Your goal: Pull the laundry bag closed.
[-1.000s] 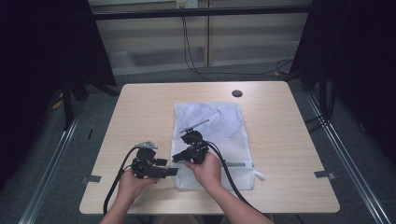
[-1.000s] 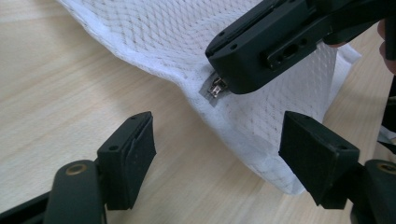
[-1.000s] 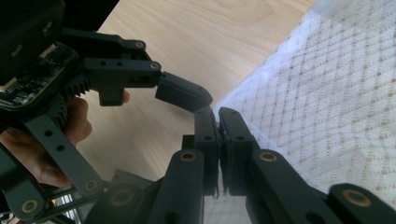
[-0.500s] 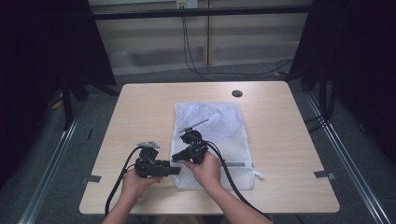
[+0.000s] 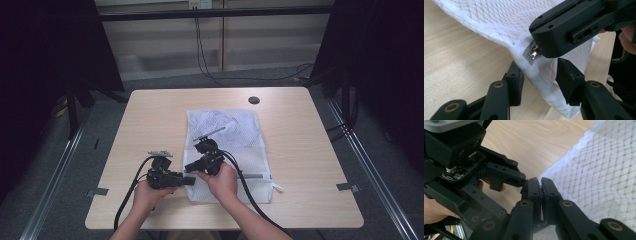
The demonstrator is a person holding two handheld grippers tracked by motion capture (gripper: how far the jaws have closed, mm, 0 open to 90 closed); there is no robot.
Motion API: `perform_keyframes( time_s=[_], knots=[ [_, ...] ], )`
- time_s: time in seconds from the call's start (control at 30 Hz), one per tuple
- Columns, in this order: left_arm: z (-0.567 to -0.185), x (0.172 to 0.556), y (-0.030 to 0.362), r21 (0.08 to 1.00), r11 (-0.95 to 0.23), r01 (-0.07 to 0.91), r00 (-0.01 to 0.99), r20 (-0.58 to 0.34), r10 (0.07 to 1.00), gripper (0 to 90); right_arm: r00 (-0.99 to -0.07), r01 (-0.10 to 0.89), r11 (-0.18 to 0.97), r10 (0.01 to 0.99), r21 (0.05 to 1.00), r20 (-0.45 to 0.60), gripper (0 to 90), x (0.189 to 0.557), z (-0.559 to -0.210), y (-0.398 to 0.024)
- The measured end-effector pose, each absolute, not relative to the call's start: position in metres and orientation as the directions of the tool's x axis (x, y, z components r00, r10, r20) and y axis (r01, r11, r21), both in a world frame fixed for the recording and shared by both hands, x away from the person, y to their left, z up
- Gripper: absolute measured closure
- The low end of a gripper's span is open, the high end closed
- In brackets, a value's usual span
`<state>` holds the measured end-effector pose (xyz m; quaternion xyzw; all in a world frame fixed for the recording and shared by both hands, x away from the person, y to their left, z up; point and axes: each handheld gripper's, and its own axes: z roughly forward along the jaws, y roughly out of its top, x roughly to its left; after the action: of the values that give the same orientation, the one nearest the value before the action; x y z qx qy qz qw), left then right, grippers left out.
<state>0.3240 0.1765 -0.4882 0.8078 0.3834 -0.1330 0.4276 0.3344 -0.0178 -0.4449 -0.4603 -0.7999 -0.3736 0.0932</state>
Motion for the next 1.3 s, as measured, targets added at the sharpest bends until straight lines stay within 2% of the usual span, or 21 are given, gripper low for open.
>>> perform_keyframes(
  time_s=[0.2,0.4,1.3],
  knots=[
    [-0.4885,0.3262,0.1741,0.585,-0.341,0.736,0.669,-0.552,0.498,60.5,-0.56,0.804,0.293,0.666,0.518,0.493,86.6,0.3341,-0.4443,-0.0183],
    [-0.4892,0.3277,0.1744,0.581,-0.33,0.744,0.659,-0.56,0.501,68.2,-0.553,0.808,0.287,0.672,0.514,0.494,86.6,0.3337,-0.4438,-0.0193],
    [-0.4872,0.3292,0.1781,0.546,-0.306,0.78,0.614,-0.572,0.545,86.7,-0.553,0.805,0.293,0.686,0.515,0.473,86.8,0.332,-0.4426,-0.0192]
  ],
)
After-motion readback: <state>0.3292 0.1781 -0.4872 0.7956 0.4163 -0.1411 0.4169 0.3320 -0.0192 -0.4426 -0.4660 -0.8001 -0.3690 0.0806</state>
